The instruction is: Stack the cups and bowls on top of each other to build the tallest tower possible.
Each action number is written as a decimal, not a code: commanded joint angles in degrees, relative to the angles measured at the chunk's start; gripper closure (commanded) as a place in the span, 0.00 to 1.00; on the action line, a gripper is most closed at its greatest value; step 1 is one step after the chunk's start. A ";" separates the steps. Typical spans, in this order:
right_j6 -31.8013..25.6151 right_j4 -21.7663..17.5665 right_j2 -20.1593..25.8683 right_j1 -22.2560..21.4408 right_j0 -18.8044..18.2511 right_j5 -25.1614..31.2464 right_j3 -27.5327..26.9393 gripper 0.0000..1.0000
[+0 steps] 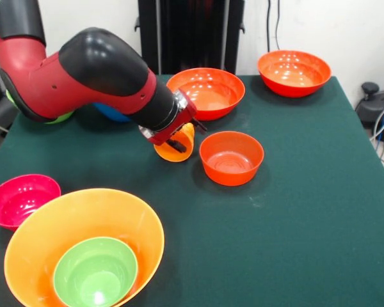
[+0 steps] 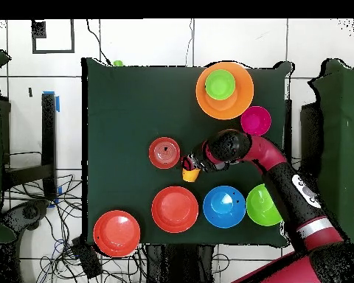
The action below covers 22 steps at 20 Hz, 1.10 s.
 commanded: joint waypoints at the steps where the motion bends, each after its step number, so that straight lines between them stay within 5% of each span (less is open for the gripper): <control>1: -12.11 -6.11 -4.23 0.11 3.48 -2.12 -5.69 0.00; 5: -10.77 -5.89 -4.82 -0.69 4.37 -0.44 -5.96 0.00; 12: -9.82 -2.20 -8.22 -4.17 8.62 15.90 -7.61 0.00; 13: -10.18 -2.10 -8.57 -4.38 8.96 17.21 -7.80 1.00; 22: -8.08 -2.50 -8.84 -5.03 10.08 19.34 -8.52 1.00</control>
